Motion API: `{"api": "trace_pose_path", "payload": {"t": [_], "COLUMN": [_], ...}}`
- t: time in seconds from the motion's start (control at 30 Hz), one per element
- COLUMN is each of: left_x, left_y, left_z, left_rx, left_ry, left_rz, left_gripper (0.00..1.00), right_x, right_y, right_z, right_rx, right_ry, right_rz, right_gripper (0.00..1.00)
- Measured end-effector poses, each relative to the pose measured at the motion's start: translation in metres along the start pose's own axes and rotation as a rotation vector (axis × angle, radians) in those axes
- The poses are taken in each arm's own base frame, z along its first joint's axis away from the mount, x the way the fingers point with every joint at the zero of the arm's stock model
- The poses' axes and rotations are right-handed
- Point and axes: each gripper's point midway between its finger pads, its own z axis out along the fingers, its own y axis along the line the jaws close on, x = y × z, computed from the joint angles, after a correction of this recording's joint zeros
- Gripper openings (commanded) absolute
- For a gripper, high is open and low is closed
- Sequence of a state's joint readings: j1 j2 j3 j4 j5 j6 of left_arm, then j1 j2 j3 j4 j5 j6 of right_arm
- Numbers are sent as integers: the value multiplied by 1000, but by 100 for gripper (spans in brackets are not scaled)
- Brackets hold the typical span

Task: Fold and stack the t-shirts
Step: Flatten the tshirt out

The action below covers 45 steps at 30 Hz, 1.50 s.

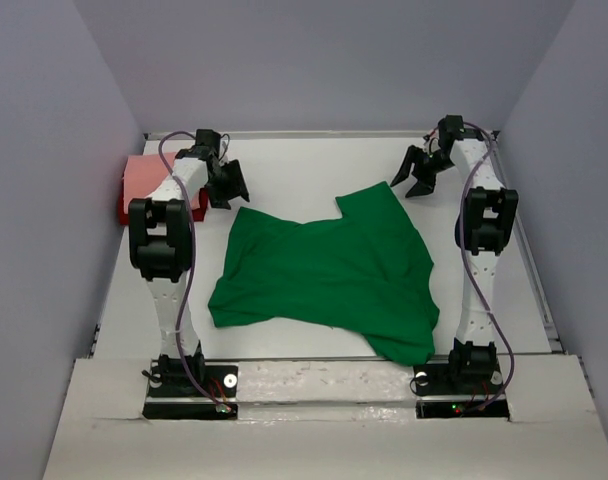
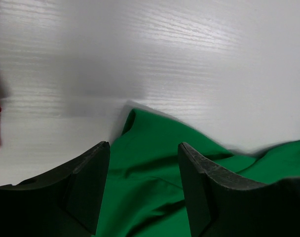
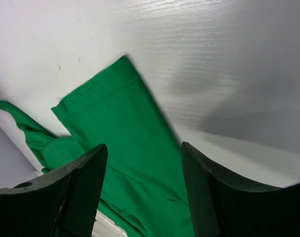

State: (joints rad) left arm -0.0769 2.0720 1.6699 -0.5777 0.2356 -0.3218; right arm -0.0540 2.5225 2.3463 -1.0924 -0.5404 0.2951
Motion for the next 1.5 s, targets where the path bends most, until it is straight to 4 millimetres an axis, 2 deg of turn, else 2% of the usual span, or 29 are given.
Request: {"api": "trace_pose_path", "payload": {"t": [0.13,0.3,0.43,0.6,0.77,1.0,1.17,1.3,1.4,1.43,1.5], "left_x": [1,2,0,-1,0,6,3,2,3,3,2], "left_y": [3,8,12,12,13,24,36,44,53,57,61], "left_z": [9,11,10,8,-2,-6,-7,-8,-10,-11,-11], "left_rx": [-8,-22,-35,-36,-41,-94,-153,-193,-237,-253,-268], "left_ry": [15,24,18,12,-7,-8,-25,-32,-33,-34,-36], "left_rz": [-5,-13,-17,-18,-16,-23,-27,-29,-28,-29,-29], "left_gripper": [67,67,67,67,61,61,61,58,52,51,47], "right_x": [1,4,6,-5,-9,-6,6,22,34,37,43], "right_y": [-2,-8,-1,10,17,22,22,25,26,24,22], "right_z": [5,19,22,29,34,41,50,51,52,52,53], "right_rx": [-6,-19,-73,-143,-202,-259,-293,-287,-268,-258,-240], "right_ry": [11,39,60,55,59,81,123,154,164,164,168], "right_rz": [4,21,40,39,41,48,62,62,52,56,56], "right_gripper": [67,65,63,61,52,50,47,41,23,14,9]}}
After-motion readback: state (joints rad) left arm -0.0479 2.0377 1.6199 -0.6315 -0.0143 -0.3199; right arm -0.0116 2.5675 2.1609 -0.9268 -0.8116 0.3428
